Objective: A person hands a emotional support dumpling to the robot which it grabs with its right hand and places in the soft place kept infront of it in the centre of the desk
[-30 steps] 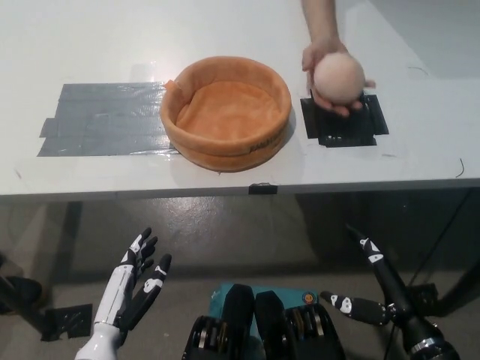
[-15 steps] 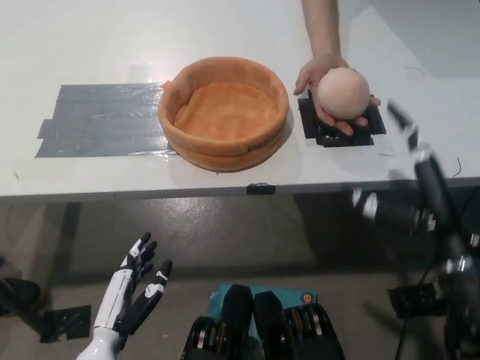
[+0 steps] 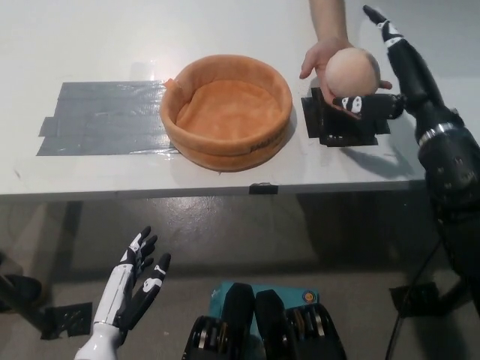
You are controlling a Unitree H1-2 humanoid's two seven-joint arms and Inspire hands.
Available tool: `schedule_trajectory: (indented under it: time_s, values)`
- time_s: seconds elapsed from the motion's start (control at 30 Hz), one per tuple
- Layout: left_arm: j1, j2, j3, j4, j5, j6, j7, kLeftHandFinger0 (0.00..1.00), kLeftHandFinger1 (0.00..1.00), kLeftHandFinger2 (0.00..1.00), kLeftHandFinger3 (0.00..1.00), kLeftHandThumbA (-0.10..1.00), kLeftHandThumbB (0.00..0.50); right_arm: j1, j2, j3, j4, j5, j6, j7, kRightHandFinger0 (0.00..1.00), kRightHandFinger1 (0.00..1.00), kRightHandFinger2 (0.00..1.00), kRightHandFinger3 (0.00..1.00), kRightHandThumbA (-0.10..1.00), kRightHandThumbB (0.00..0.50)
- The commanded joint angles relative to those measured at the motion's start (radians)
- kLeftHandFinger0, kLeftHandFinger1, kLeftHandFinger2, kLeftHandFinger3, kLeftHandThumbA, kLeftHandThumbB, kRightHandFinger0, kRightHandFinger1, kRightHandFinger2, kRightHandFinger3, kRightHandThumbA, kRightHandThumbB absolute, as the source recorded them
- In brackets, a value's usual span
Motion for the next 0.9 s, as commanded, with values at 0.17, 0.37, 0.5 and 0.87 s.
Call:
schedule_trajectory:
  time_s: [0.17, 0.37, 0.5, 0.87]
  values:
    - [-0.019, 0.009, 0.0, -0.051, 0.012, -0.019, 0.0, 1.0, 1.0, 1.0, 1.0, 0.73, 0.0, -0.186, 0.01, 0.007, 0.253, 0.023, 0.044, 0.046, 1.0, 1.0, 1.0, 1.0, 0.96, 0.356]
    - [-0.026, 0.003, 0.001, -0.055, 0.0, -0.016, -0.004, 1.0, 1.0, 1.0, 1.0, 0.73, 0.0, -0.25, 0.008, 0.027, 0.369, 0.007, 0.044, 0.047, 1.0, 1.0, 1.0, 1.0, 1.0, 0.368]
    - [-0.039, 0.005, 0.005, -0.058, -0.011, -0.005, -0.009, 1.0, 1.0, 1.0, 1.0, 0.73, 0.0, -0.282, -0.002, 0.025, 0.403, 0.011, 0.033, 0.04, 1.0, 1.0, 1.0, 1.0, 1.0, 0.381]
    - [-0.053, 0.011, -0.002, -0.054, 0.013, 0.001, -0.005, 1.0, 1.0, 1.0, 1.0, 0.73, 0.0, -0.313, -0.011, 0.019, 0.433, 0.043, -0.014, 0.048, 1.0, 1.0, 1.0, 1.0, 0.99, 0.372]
